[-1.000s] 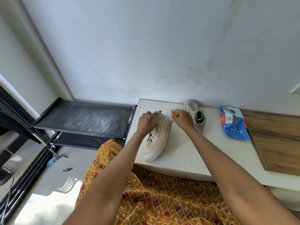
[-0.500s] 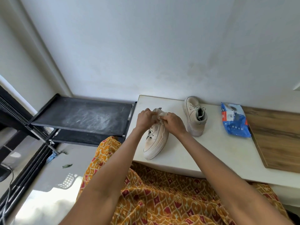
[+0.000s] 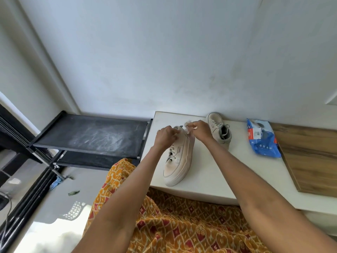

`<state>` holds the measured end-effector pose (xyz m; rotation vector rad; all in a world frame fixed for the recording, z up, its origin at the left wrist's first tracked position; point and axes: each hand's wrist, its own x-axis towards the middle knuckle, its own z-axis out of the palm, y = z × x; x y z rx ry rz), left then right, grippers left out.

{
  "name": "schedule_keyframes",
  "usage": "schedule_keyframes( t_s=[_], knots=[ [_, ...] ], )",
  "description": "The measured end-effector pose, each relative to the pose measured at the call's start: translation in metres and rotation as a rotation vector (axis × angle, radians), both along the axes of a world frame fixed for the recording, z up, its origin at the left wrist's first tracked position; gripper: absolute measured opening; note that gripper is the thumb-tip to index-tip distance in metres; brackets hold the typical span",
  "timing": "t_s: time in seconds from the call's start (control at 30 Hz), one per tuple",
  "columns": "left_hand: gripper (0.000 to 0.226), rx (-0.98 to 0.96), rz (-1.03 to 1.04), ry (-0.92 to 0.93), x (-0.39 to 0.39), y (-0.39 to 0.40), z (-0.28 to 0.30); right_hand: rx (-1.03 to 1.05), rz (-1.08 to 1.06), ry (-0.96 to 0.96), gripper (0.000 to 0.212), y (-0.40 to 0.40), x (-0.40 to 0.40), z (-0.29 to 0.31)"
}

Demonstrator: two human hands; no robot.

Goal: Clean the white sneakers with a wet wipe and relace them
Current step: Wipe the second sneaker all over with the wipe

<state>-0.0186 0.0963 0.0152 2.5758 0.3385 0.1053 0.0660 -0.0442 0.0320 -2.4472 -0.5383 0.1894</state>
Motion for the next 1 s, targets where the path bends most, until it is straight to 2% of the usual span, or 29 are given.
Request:
schedule_keyframes(
  t_s=[0.1,0.2,0.37,0.43,0.53,0.63,0.73,0.83,0.9,1.0],
  knots=[
    [0.026,-0.116,0.086,-0.039,0.003,-0.004,0.003,-0.116,0.076,-0.007,0.028,0.010,-0.001,-0.007],
    [0.023,-0.200,0.157,-0.036,0.005,-0.005,0.007,-0.194,0.100,-0.123,0.027,0.009,-0.003,-0.014],
    [0.014,-0.173,0.212,0.104,0.012,0.000,0.018,-0.205,0.105,-0.282,0.026,0.012,-0.017,-0.017],
    [0.023,-0.148,0.250,0.093,0.011,0.003,0.016,-0.167,0.123,-0.284,0.022,0.016,-0.026,-0.017],
    [0.039,-0.107,0.312,0.070,0.004,0.008,0.009,-0.110,0.188,-0.219,0.019,0.019,-0.045,-0.021],
    [0.025,-0.162,0.363,0.097,-0.004,0.012,0.008,-0.006,0.261,-0.029,0.027,0.015,-0.046,-0.012],
    [0.014,-0.254,0.401,0.113,-0.008,0.018,0.010,0.112,0.119,0.001,0.031,0.014,-0.026,-0.001],
    [0.008,-0.323,0.463,0.117,-0.013,0.022,0.010,0.216,-0.027,-0.015,0.026,0.023,-0.007,0.008],
    [0.014,-0.344,0.514,0.091,-0.014,0.025,0.010,0.171,0.016,0.055,0.024,0.033,0.004,0.009],
    [0.012,-0.363,0.562,0.052,-0.009,0.025,0.015,-0.059,0.146,0.148,0.029,0.045,0.008,0.002]
  ],
)
